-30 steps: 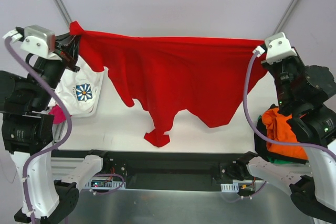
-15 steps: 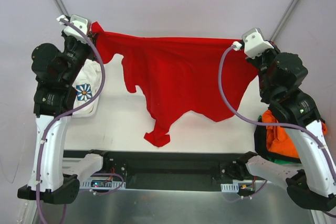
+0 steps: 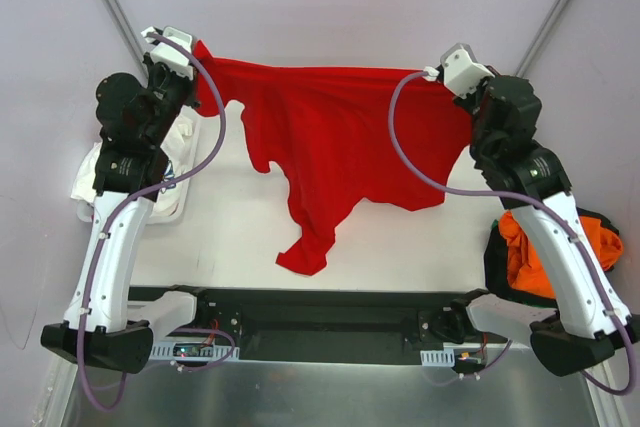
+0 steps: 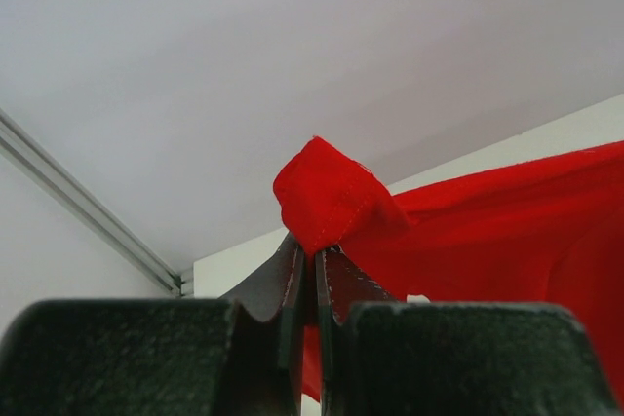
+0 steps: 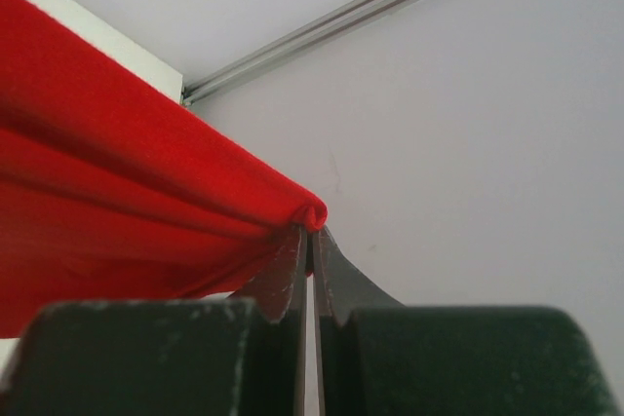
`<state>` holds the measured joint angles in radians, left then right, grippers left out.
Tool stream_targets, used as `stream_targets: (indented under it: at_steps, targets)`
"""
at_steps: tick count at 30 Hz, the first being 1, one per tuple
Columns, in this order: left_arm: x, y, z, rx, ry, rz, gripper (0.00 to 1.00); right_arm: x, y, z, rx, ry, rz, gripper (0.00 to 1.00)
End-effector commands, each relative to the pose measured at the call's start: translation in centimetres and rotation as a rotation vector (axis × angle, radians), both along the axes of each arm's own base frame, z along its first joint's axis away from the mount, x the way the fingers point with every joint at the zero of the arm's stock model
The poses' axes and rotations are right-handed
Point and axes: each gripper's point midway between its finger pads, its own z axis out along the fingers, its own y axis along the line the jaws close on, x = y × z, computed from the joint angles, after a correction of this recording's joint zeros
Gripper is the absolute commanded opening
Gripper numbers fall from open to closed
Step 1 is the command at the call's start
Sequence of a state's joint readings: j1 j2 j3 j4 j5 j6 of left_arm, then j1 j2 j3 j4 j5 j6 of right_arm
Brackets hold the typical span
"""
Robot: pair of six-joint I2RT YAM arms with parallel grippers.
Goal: Fold and stack the t-shirts
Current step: Flatten out the tshirt
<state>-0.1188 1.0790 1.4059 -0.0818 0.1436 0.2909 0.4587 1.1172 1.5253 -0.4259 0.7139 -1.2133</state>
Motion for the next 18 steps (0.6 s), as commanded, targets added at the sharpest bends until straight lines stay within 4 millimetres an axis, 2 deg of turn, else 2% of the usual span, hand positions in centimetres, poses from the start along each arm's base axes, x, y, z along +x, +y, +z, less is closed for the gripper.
stream_targets:
  at_steps: [1,2,4,7,8,11,18]
  targets:
    - [1.6,3.0,1.3,0.038,-0.101,0.156,0.00,0.9,-2.4,-0.2,-0.028,0.002,-0.140,0.01]
    - [1.9,3.2,1.5,0.044,-0.116,0.165,0.00,1.3,-2.5,-0.4,-0.029,0.005,-0.146,0.01]
    - [3.0,3.2,0.4,0.055,-0.099,0.169,0.00,2.3,-2.6,-0.9,-0.038,0.022,-0.157,0.01]
    - [4.4,3.7,-0.1,0.062,-0.099,0.207,0.00,4.3,-2.6,-2.0,-0.051,0.053,-0.172,0.01]
    - [4.8,3.8,-0.3,0.062,-0.097,0.212,0.00,5.5,-2.4,-2.9,-0.062,0.080,-0.175,0.01]
    - [6.5,3.9,-1.1,0.066,-0.086,0.227,0.00,7.1,-2.4,-3.2,-0.064,0.089,-0.181,0.01]
    - [10.8,4.5,-3.1,0.095,-0.056,0.281,0.00,13.1,-1.9,-5.6,-0.127,0.140,-0.201,0.01]
